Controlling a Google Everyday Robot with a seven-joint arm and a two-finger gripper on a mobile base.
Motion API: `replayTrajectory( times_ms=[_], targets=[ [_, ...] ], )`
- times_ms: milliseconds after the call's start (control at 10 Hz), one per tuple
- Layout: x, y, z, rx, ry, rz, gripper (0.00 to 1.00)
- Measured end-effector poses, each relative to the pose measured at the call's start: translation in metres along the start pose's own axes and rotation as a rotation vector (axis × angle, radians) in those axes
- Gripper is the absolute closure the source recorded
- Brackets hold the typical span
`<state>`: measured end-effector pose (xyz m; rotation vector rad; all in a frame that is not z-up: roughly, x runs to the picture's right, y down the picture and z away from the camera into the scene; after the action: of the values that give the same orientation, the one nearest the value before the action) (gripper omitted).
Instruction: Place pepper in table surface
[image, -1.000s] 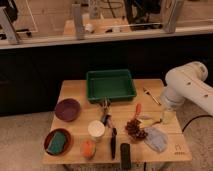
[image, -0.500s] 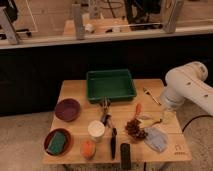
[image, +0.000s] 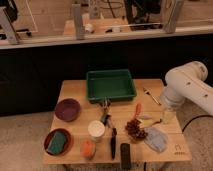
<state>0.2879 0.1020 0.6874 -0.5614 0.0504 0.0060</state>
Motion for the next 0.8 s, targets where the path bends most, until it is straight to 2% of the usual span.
replayTrajectory(
  times_ms=[100,300,500,600,700,800],
  targets=[
    [-0.004,-0.011,0.001,0.016,0.005,-0.075,0.20],
    [-0.009,-0.040,0.006,0.055,0.018,-0.334,0.20],
    [-0.020,-0.048,0.013,0.059,0.034,-0.545,0.20],
    [-0.027,-0.049,0.021,0.063,0.050,-0.686,0.20],
    [-0.032,-0.050,0.029,0.068,0.060,-0.777,0.20],
    [-0.044,-0.061,0.045,0.077,0.065,-0.895,0.20]
  ],
)
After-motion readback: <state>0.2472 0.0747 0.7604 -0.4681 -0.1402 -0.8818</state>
